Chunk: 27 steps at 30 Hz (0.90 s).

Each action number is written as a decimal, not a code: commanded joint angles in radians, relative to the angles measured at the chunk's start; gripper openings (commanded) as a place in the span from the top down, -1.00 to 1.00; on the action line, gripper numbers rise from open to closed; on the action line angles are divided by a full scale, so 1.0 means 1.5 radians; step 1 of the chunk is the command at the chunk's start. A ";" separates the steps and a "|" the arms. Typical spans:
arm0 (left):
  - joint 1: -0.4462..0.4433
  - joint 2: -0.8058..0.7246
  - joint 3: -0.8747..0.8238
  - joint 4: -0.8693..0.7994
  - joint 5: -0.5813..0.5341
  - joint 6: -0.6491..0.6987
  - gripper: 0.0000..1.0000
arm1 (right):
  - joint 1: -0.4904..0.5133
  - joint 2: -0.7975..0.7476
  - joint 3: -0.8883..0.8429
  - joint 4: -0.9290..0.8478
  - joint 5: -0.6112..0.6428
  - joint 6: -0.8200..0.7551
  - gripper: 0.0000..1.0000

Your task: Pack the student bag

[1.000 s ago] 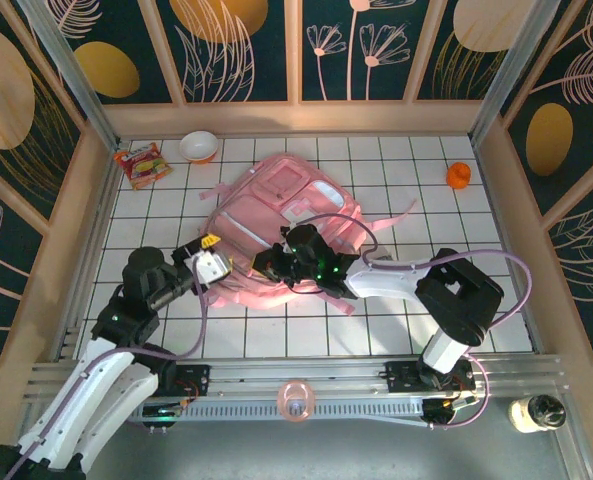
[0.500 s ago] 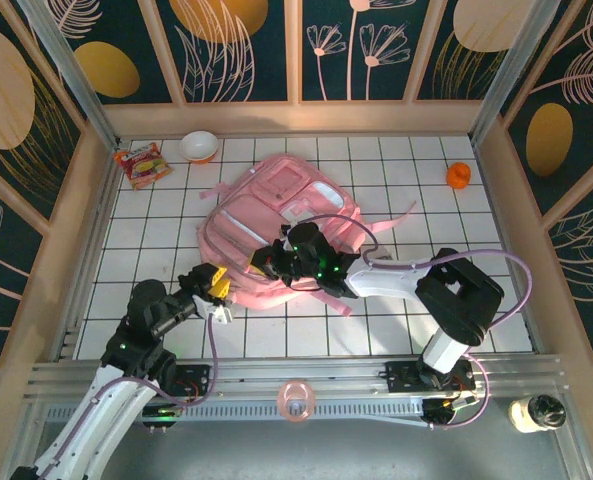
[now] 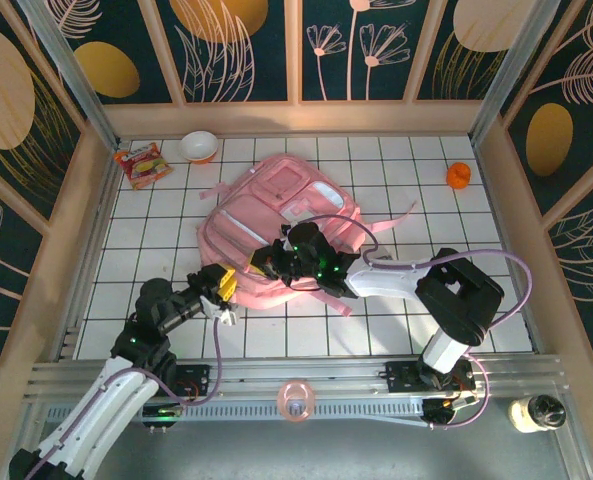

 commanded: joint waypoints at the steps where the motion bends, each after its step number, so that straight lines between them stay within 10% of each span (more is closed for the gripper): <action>1: -0.010 0.016 -0.009 0.071 0.044 0.029 0.31 | 0.003 -0.021 0.014 0.070 -0.026 0.005 1.00; 27: -0.074 0.095 -0.022 0.168 -0.068 0.011 0.56 | 0.007 -0.022 -0.002 0.108 -0.038 0.017 1.00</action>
